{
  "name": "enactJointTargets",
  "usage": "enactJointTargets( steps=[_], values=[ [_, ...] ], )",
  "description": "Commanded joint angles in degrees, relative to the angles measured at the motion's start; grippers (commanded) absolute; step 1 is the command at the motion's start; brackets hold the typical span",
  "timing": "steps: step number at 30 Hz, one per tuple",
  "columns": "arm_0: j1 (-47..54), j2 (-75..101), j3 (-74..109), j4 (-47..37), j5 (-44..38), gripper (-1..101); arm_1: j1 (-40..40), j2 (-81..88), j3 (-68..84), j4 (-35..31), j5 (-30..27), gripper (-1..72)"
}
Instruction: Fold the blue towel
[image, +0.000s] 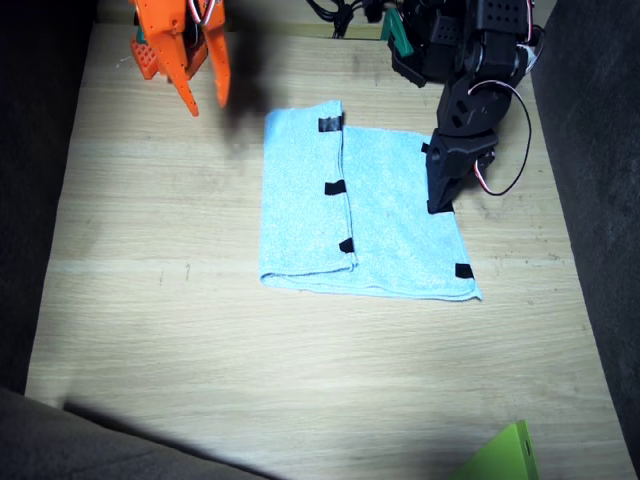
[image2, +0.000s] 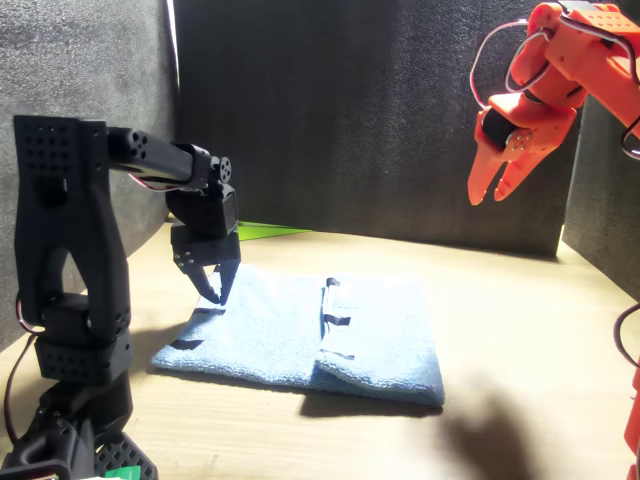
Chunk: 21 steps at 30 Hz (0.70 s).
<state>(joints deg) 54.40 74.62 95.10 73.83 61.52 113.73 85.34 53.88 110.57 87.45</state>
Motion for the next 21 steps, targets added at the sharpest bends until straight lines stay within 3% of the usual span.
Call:
enactJointTargets(
  steps=[1, 14, 21],
  values=[
    [-0.2, 4.2, 1.2, 1.1, 1.4, 32, -0.1, 2.1, 1.1, 0.6, -0.1, 19.3],
    [3.7, 2.0, 0.8, 1.0, -0.6, 34, 1.8, -0.2, -0.6, -0.2, 0.4, 19.2],
    [-0.9, 1.4, 0.6, -1.5, -1.9, 34, 0.9, 0.4, -1.9, 0.7, 0.1, 19.3]
  ],
)
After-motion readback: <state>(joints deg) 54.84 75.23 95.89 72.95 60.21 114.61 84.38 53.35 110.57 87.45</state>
